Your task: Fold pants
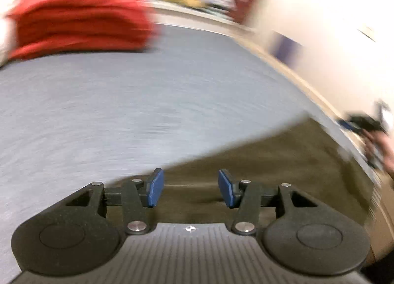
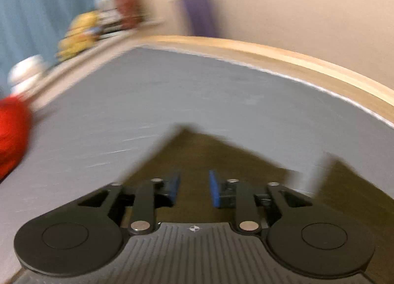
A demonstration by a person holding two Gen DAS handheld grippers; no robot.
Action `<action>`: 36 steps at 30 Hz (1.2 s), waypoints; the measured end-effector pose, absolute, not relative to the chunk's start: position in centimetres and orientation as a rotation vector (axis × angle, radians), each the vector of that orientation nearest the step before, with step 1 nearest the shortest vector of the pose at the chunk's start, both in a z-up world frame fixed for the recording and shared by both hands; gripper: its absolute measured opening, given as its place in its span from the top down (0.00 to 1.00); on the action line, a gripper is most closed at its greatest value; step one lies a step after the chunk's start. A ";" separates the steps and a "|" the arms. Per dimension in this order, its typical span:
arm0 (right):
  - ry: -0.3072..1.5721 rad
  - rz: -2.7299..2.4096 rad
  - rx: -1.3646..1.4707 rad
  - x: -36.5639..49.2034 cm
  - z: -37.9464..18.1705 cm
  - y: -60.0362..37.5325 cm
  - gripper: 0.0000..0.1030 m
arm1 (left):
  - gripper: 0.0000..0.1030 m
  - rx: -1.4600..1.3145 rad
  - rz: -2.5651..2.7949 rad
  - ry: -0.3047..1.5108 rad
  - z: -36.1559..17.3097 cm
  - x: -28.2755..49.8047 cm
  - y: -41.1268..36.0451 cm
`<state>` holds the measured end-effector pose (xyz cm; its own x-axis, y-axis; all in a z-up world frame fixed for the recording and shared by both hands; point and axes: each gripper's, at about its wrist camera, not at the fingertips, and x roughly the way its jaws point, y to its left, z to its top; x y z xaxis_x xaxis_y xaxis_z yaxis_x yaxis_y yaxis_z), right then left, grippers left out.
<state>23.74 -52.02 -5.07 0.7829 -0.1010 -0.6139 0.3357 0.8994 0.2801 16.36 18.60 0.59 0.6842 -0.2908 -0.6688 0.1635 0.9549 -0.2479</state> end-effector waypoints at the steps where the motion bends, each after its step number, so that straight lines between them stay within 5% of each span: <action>1: 0.635 -0.158 0.346 25.2 -4.7 -49.8 0.61 | 0.46 -0.196 -0.172 0.791 0.2 16.5 20.6; 6: 0.684 0.237 0.074 29.8 -6.2 -37.6 0.56 | 0.23 -0.277 0.082 0.896 -2.5 15.9 28.2; 15: 0.761 0.643 -0.330 32.1 -10.0 -25.3 0.51 | 0.20 -0.349 0.061 1.057 -7.6 15.2 31.6; 19: 0.798 0.762 -0.437 31.8 -10.9 -24.5 0.50 | 0.20 -0.328 0.044 1.043 -8.3 14.9 31.2; 20: 0.801 0.780 -0.447 31.4 -10.8 -24.6 0.51 | 0.27 -0.320 0.040 1.038 -8.3 14.9 31.0; 22: 0.799 0.811 -0.483 31.5 -10.6 -24.7 0.62 | 0.35 -0.287 0.035 1.033 -8.2 15.1 30.3; 24: 0.788 0.845 -0.536 30.9 -10.4 -24.4 0.85 | 0.54 -0.245 0.027 1.031 -8.6 15.6 29.8; 27: 0.768 0.860 -0.609 30.6 -9.9 -24.6 0.95 | 0.68 -0.202 0.018 1.010 -7.9 15.9 29.1; 34: 0.569 0.583 -0.545 32.5 -8.0 -24.1 0.93 | 0.63 -0.071 0.128 0.884 -5.8 16.9 26.9; 36: 0.594 0.535 -0.638 32.2 -9.8 -22.5 0.86 | 0.46 -0.034 0.173 0.946 -7.4 17.5 26.2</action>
<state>32.19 -22.47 -9.80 0.7071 0.2728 -0.6523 -0.6201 0.6825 -0.3869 17.48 26.22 -7.39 0.5720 0.1323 -0.8095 -0.1623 0.9856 0.0464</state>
